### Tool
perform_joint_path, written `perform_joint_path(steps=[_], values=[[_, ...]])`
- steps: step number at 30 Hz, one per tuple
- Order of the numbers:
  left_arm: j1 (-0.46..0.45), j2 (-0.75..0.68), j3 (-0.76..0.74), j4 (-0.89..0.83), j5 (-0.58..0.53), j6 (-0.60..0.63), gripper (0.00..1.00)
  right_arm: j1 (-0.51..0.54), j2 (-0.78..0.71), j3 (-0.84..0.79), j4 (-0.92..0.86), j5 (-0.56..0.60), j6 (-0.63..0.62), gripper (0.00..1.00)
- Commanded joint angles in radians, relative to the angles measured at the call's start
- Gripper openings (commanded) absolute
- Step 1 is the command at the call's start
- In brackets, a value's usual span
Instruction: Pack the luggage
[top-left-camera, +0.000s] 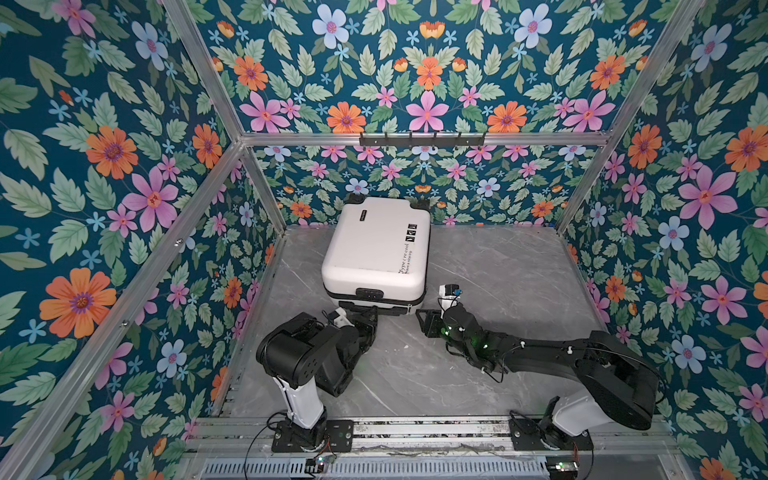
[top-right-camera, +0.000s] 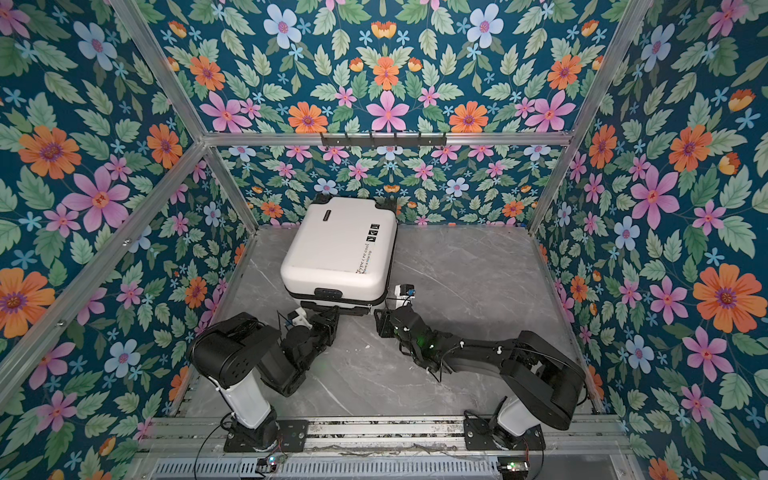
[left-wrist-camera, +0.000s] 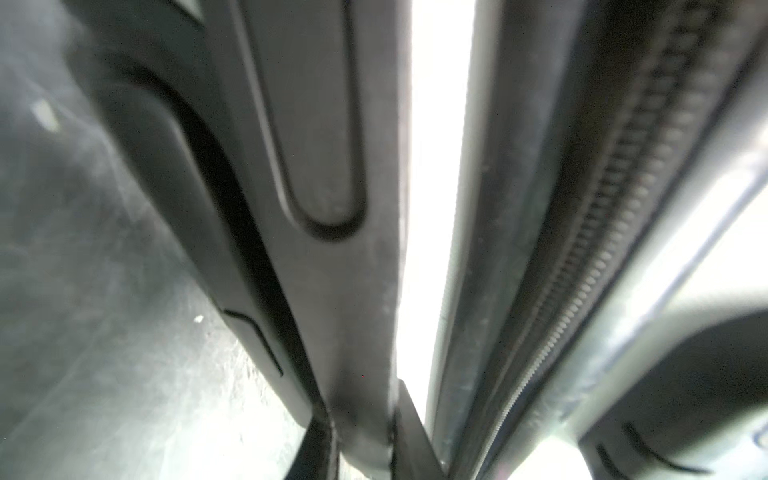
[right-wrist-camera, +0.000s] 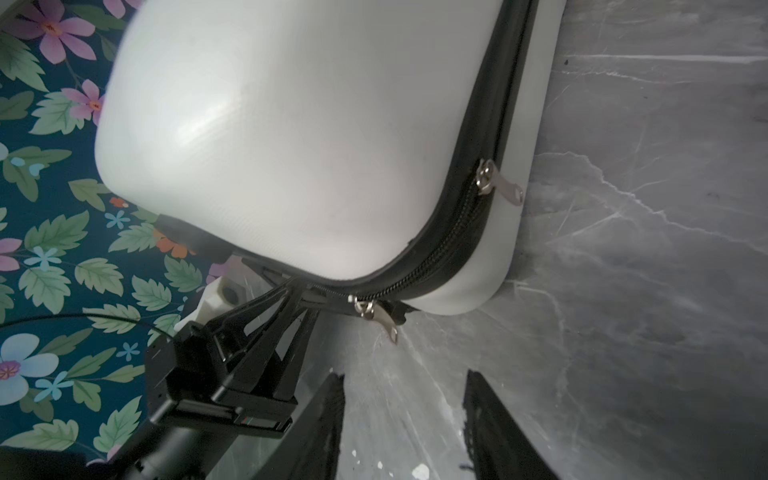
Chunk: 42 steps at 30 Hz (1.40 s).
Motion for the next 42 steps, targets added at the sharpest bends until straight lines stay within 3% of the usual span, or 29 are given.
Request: perform_joint_path(steps=[1,9,25,42], values=[[-0.005,-0.021,-0.001,0.122,0.020,0.140,0.00,-0.008,0.011,0.018,0.035,-0.030,-0.002,0.48],[-0.030,-0.063,-0.006,0.120,0.009,0.156,0.00,-0.010,0.059,0.046,0.065,-0.096,0.016,0.45],[-0.055,-0.084,-0.007,0.120,-0.002,0.152,0.00,-0.010,0.132,0.093,0.041,-0.048,0.026,0.42],[-0.063,-0.091,-0.024,0.120,-0.006,0.144,0.00,-0.035,0.204,0.099,0.116,-0.042,0.027,0.24]])
